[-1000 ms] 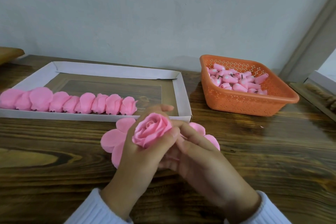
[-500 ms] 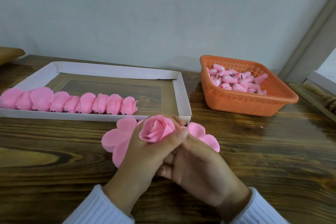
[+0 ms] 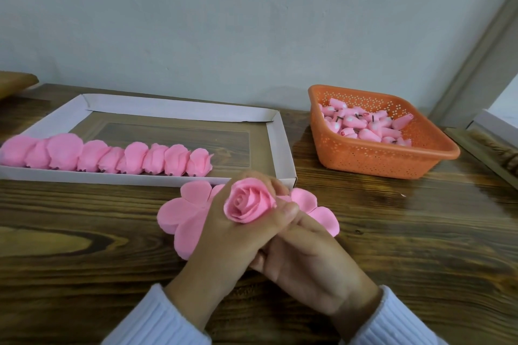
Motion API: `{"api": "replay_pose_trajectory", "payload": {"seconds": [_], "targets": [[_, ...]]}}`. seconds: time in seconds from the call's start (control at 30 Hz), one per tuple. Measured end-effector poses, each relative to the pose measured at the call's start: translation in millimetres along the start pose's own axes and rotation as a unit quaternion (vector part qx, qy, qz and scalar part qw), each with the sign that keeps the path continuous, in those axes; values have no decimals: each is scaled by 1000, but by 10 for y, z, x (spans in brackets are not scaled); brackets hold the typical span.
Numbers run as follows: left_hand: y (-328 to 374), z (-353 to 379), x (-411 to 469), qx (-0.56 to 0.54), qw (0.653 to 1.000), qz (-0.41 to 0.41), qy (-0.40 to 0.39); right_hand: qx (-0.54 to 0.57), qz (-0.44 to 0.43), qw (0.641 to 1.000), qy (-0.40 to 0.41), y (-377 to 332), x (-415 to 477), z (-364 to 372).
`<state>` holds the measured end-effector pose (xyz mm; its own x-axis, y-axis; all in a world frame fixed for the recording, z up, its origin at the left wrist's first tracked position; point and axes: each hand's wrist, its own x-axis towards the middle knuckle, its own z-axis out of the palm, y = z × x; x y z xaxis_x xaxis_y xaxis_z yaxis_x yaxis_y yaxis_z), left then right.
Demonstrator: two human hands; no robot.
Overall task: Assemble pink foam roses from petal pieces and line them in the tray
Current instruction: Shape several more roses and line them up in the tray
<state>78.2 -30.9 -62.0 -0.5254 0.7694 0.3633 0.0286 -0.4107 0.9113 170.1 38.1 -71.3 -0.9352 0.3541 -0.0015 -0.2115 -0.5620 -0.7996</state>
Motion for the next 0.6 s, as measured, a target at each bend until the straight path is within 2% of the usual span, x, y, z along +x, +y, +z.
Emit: {"api": "replay_pose_trajectory", "payload": {"seconds": [0.17, 0.27, 0.33, 0.43, 0.6], "targets": [[-7, 10, 1, -4, 1000, -11, 1, -27, 37, 998, 39, 32, 27, 5], [-12, -6, 21, -3, 1000, -5, 9, 13, 19, 1000, -2, -1, 12, 26], [-9, -7, 15, 9, 1000, 12, -14, 11, 19, 1000, 0, -14, 14, 16], [0, 8, 3, 13, 999, -6, -39, -27, 35, 999, 30, 7, 26, 6], [-14, 15, 16, 3, 1000, -7, 8, 28, 37, 999, -8, -25, -6, 34]]}}
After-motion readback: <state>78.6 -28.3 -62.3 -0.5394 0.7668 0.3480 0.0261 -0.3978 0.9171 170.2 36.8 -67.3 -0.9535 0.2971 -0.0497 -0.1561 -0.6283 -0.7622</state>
